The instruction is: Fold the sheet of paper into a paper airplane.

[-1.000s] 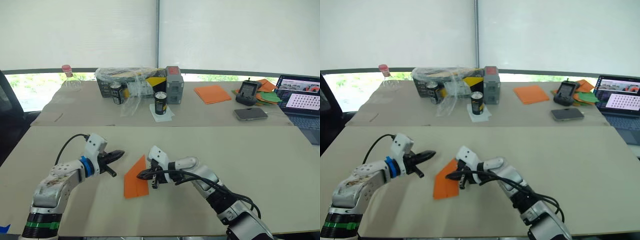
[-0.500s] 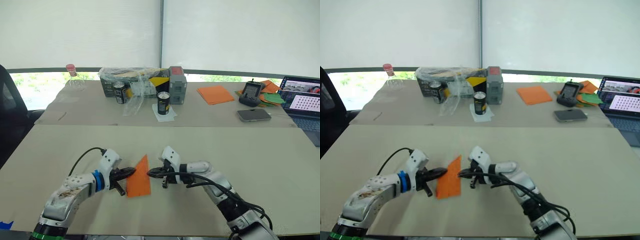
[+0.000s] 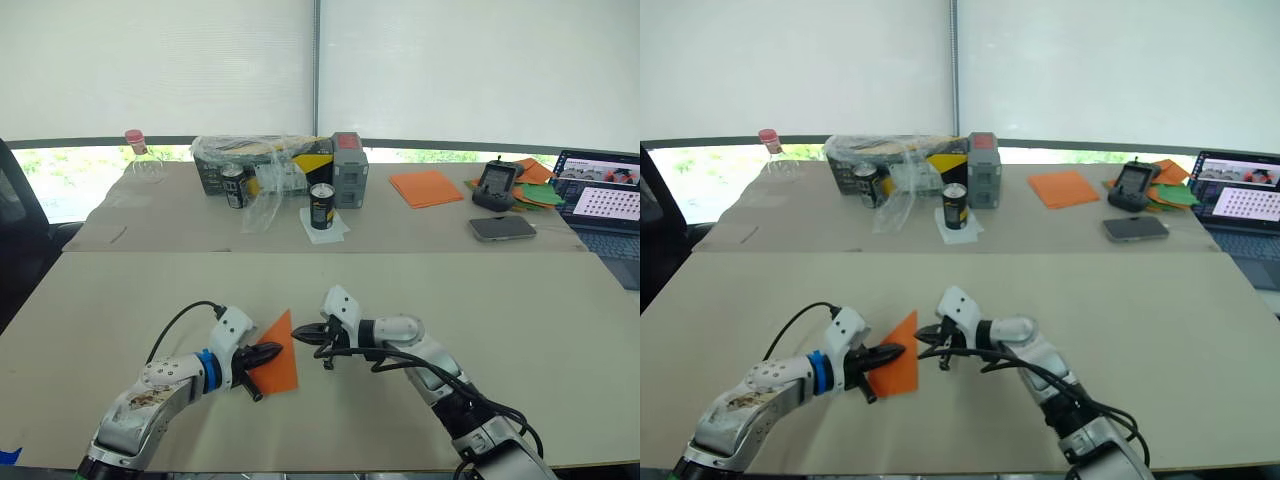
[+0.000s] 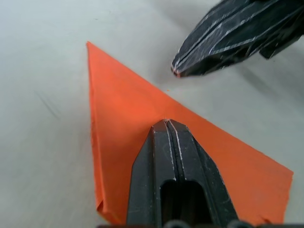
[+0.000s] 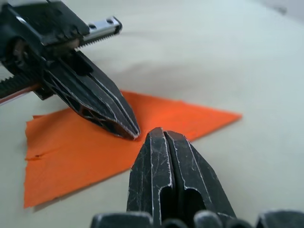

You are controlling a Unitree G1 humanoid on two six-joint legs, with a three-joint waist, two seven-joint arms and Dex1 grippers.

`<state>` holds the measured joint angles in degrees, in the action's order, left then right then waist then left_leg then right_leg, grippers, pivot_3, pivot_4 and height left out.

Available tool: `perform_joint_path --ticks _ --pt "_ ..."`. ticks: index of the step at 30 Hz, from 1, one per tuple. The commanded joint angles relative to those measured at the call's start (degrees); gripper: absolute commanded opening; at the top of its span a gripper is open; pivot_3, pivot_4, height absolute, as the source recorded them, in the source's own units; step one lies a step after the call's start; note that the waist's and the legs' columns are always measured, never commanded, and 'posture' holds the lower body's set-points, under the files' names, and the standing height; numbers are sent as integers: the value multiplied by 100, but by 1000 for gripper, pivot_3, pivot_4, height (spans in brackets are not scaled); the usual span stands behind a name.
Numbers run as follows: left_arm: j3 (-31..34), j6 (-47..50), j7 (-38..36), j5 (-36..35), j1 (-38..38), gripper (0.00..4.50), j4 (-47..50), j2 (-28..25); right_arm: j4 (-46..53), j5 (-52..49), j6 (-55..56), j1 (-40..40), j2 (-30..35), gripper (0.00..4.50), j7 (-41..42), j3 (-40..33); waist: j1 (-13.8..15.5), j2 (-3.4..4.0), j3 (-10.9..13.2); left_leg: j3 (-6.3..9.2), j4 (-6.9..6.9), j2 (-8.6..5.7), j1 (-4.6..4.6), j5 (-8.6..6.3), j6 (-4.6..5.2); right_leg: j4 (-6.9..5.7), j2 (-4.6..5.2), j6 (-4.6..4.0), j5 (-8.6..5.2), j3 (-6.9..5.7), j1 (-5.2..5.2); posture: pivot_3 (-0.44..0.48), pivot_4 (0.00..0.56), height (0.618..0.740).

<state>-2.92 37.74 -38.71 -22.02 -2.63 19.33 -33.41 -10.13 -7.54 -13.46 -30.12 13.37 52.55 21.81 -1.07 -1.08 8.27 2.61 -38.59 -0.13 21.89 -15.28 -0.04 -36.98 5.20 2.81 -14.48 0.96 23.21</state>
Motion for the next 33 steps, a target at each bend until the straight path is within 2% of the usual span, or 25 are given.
perform_joint_path --ticks 1,7,13,21,27,33 --pt "113 86 153 110 90 23 -100 -56 -157 -4 366 -143 38 0 214 -78 2 0 0 0 0 0 -1 0 0 0 0 0 0 0 -1 0 150 740" --pt "173 157 254 12 126 23 -31 59 -723 28 563 -294 -165 0 239 -118 4 0 0 -1 0 -1 -1 0 0 1 2 0 0 1 -2 0 150 740" --pt "184 215 341 3 214 23 79 116 -1758 97 921 -865 -520 0 88 -305 -7 2 1 -1 8 -1 -5 1 -1 -1 2 -1 0 2 0 0 150 740" --pt "234 240 387 -14 276 23 158 111 -2671 242 1207 -1207 -791 0 190 -334 -14 2 1 -1 31 -2 -6 7 -13 8 5 -1 1 3 4 0 150 740" --pt "246 279 448 -36 290 23 238 141 -3831 634 1334 -1626 -1008 0 -337 -377 -77 3 0 -2 51 -1 -43 13 -22 -1 3 -4 0 7 -12 0 150 740" --pt "252 260 496 -7 340 23 257 165 -4515 940 1499 -1997 -1050 0 -712 -417 -123 8 -3 -4 64 0 -60 15 -25 -6 2 -6 -1 14 -18 0 150 740"
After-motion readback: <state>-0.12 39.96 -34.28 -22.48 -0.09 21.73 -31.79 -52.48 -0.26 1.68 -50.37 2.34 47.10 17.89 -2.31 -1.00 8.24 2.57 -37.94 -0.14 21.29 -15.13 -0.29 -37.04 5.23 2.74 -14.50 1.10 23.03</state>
